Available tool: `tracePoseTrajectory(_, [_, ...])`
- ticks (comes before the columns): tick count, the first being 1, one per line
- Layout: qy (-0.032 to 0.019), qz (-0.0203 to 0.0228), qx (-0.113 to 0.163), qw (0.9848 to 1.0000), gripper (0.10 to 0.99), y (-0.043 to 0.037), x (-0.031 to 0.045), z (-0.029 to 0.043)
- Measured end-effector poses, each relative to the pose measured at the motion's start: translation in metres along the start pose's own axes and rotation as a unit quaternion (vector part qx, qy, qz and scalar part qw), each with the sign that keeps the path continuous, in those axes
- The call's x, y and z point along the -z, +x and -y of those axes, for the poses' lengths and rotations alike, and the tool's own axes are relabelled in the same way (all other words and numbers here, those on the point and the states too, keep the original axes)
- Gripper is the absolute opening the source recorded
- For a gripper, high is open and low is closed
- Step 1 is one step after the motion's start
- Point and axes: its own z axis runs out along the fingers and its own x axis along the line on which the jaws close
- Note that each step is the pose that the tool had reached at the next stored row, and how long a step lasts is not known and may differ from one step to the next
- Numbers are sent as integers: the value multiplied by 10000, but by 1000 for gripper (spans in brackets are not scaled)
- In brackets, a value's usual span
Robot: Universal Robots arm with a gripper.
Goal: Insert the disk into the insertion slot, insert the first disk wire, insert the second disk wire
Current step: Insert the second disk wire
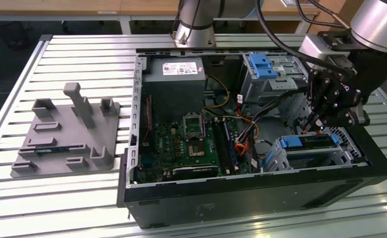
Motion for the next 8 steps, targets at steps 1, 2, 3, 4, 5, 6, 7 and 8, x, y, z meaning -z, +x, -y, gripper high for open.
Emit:
tracePoseTrajectory(1, [0,18,0,10000,149,7,-1,0])
tracePoseTrajectory(2, [0,21,0,10000,149,7,-1,0])
tracePoseTrajectory(3, [0,21,0,10000,149,7,-1,0])
tracePoseTrajectory(4, [0,21,0,10000,149,7,-1,0])
tracePoseTrajectory(5, [0,22,0,10000,149,7,-1,0])
tracePoseTrajectory(6, [0,22,0,10000,149,7,0,0])
tracePoseTrajectory(7, [0,21,0,10000,149,7,0,0])
tracePoseTrajectory(8, [0,22,0,10000,149,7,-1,0])
